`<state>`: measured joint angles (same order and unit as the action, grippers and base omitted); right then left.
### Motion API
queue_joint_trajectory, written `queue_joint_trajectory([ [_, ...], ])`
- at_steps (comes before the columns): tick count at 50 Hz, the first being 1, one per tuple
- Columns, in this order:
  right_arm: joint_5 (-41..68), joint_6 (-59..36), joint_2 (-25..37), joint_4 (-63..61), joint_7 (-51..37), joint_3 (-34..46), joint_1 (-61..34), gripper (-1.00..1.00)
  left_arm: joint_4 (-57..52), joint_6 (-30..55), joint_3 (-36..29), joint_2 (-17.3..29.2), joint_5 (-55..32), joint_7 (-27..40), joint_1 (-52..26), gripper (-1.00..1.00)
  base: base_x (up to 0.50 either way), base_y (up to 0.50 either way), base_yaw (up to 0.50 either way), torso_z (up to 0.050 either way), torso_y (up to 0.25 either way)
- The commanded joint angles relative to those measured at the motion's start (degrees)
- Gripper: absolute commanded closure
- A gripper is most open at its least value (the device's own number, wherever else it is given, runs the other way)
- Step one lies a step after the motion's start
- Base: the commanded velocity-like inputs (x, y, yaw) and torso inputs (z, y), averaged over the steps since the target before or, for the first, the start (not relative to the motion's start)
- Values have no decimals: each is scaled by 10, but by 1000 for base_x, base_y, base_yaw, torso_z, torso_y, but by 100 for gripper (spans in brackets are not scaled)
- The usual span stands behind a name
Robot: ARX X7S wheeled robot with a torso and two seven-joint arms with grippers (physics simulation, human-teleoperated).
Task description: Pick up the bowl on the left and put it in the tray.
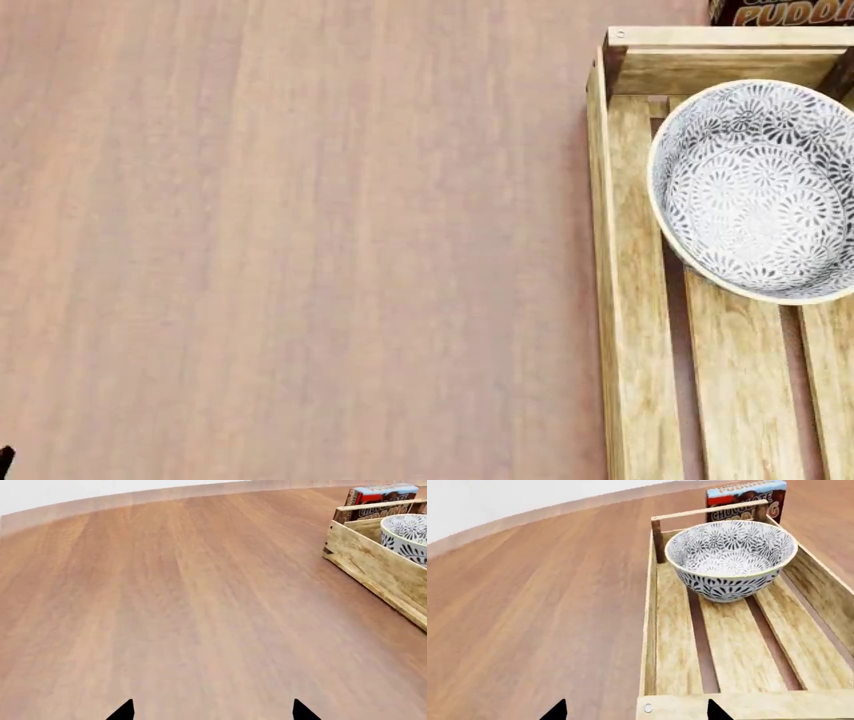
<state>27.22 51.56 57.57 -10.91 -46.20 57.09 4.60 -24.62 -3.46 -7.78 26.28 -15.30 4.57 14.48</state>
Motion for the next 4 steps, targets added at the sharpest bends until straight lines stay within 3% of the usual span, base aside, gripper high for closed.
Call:
queue_joint_trajectory([
  [1, 63, 78, -141, 100, 246, -144, 144, -100, 58, -125, 2, 2, -19, -91, 48, -100, 0, 0, 0, 0, 0],
  [4, 91, 79, -143, 97, 286, -148, 150, -100, 59, -129, -1, 6, -29, -101, 50, -100, 0, 0, 0, 0, 0],
])
